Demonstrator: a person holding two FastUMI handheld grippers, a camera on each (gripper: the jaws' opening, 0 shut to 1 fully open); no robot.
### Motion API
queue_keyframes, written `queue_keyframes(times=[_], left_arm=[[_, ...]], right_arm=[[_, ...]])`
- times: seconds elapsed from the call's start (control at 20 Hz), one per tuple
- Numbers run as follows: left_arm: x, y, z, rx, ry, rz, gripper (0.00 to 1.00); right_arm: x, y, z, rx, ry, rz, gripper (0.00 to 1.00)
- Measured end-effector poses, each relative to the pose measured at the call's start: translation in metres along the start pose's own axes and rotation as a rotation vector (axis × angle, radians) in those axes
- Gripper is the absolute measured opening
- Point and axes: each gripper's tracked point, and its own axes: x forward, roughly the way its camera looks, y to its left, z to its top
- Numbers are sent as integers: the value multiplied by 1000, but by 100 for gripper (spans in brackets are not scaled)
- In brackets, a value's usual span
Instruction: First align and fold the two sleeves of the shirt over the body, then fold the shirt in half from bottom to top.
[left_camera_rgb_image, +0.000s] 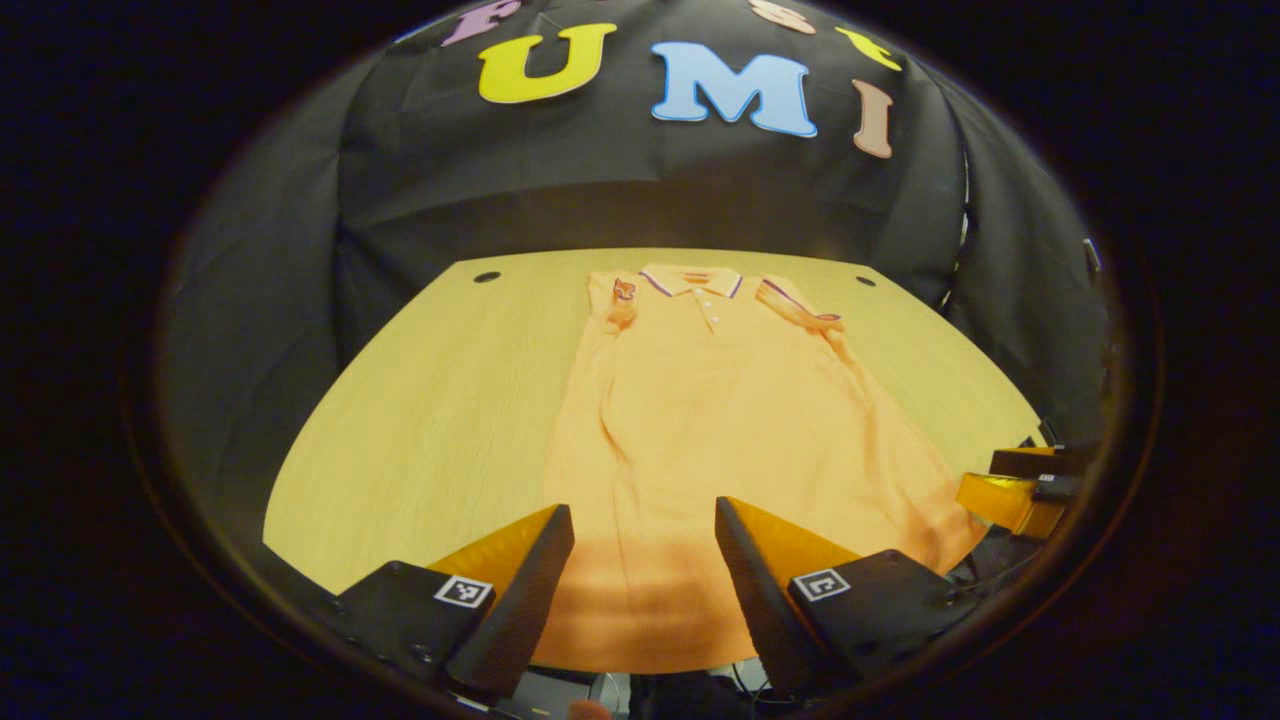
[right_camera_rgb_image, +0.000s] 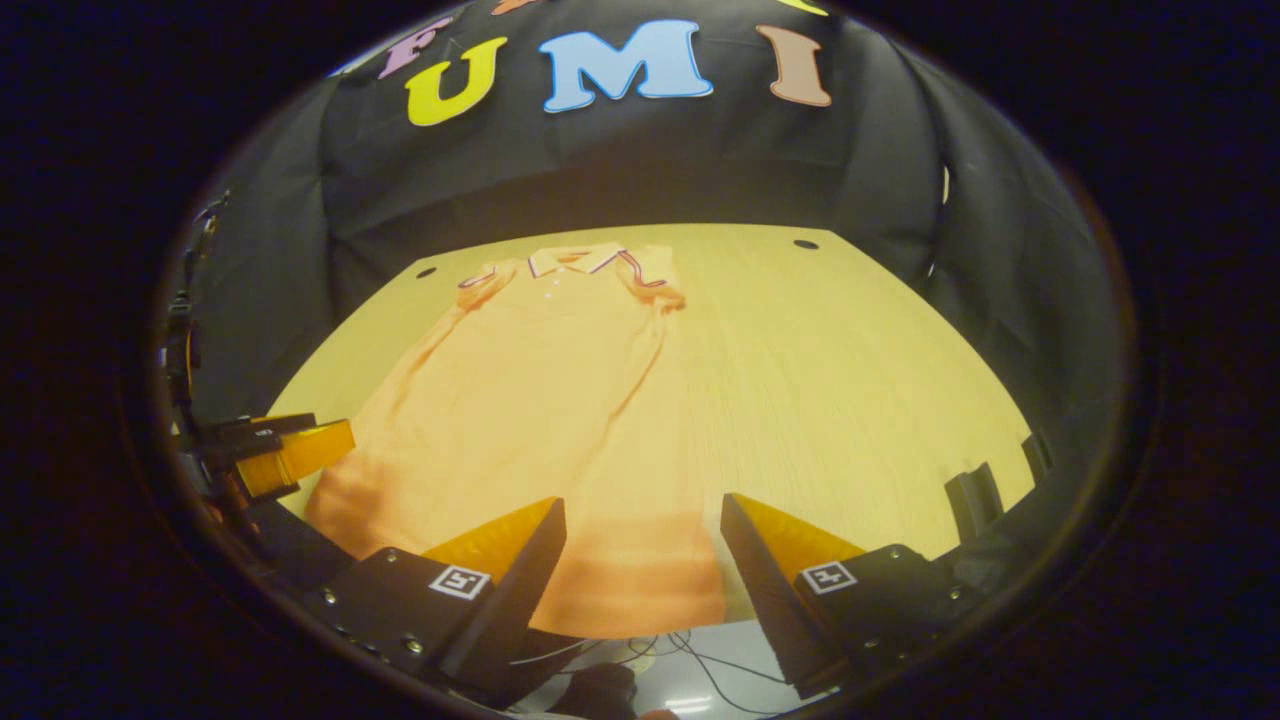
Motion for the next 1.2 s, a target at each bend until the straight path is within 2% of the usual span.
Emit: queue_keyframes(times=[0.15,0.4,0.7,1.05,1.2], left_arm=[[-14,4,-19,-29,20,3,95],[-24,21,-46,21,35,42,95],[-20,29,-70,7,65,65,95],[-13,29,-81,29,76,79,95],[-11,25,-81,23,67,72,95]], right_arm=[[-2,-3,-15,-5,23,4,97],[-5,-11,-34,11,46,-8,97],[6,-6,-41,-4,65,-11,97],[15,-3,-47,-70,70,-28,97],[17,-3,-46,-59,62,-23,97]])
